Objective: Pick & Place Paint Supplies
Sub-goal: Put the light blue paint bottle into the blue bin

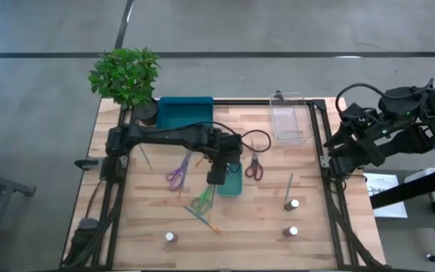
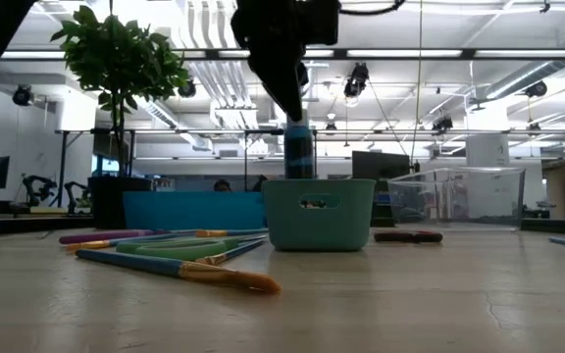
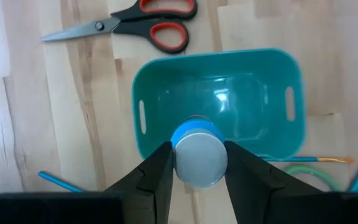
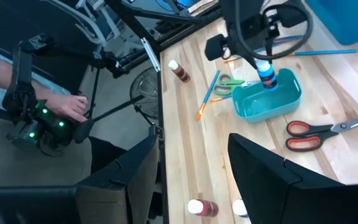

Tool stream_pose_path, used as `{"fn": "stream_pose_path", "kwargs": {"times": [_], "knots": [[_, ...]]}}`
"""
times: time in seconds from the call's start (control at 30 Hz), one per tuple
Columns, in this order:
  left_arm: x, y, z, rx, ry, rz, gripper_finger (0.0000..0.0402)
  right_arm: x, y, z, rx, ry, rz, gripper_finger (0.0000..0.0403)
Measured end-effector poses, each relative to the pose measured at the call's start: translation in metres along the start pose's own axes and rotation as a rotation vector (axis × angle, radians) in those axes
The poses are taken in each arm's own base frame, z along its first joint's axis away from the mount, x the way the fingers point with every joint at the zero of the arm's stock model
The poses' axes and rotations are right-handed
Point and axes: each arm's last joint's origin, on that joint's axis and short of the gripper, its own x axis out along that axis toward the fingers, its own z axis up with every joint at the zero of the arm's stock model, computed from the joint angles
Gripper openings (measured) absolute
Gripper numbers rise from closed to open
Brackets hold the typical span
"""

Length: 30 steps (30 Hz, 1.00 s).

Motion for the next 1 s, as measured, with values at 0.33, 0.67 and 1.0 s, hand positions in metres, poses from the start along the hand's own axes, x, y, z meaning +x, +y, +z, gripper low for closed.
{"fn": "stream_pose_path", "kwargs": {"times": [0.33, 0.67, 1.0], "knots": [[0.01, 0.007, -0.003, -0.045, 0.003, 0.001, 0.0125, -0.002, 0.0, -0.001, -0.001, -0.004, 0.003, 0.0192], [0.023, 0.007, -0.008, -0.097, 0.009, 0.001, 0.0124, -0.002, 0.0, -0.001, -0.001, -0.004, 0.003, 0.0192], [0.025, 0.007, -0.006, -0.105, -0.011, 0.003, 0.0124, -0.002, 0.0, -0.001, -0.001, -0.004, 0.003, 0.0192]]}}
